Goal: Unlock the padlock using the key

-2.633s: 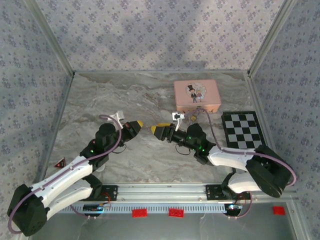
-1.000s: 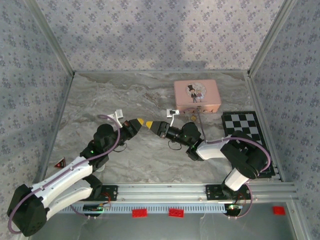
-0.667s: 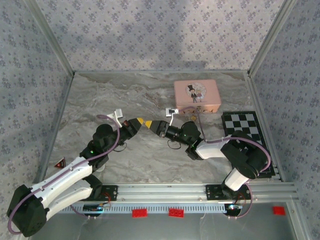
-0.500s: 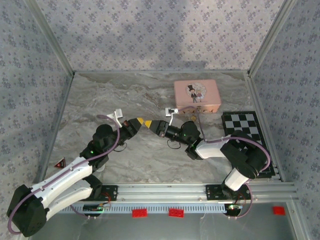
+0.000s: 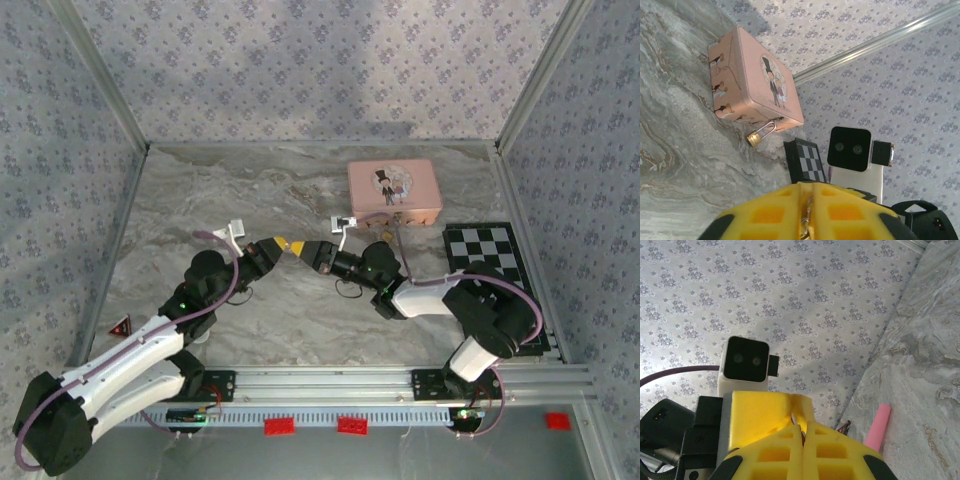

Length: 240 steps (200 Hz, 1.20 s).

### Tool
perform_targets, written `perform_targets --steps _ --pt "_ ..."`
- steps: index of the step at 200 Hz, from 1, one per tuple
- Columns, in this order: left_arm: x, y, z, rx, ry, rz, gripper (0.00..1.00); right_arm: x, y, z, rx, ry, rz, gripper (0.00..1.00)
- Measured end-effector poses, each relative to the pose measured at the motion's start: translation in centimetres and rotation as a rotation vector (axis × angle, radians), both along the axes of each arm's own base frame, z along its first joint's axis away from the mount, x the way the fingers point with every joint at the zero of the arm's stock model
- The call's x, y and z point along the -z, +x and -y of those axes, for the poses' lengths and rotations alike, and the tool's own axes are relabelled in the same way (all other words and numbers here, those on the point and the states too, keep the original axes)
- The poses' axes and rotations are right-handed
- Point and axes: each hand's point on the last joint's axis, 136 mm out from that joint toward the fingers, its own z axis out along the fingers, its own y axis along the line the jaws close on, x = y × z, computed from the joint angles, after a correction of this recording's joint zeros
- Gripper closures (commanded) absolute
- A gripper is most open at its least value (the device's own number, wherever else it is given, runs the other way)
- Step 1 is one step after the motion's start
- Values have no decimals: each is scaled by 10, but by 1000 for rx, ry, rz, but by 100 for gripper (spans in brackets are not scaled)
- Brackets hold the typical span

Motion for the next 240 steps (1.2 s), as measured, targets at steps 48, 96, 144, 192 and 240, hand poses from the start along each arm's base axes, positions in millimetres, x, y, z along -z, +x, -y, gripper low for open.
perform_targets --steps 48,96,144,192,240 --pt "15 5 -15 -33 97 -4 20 -12 -2 26 69 -140 27 100" --pt "20 29 -13 34 311 -27 16 -35 8 102 312 -434 93 100" --pt "53 47 47 235 531 -76 25 3 3 180 487 -797 -13 100" --pt "107 51 139 474 719 -79 33 10 -20 237 600 -941 -39 100" --pt "133 72 209 598 802 12 37 3 -36 257 648 -944 -21 100"
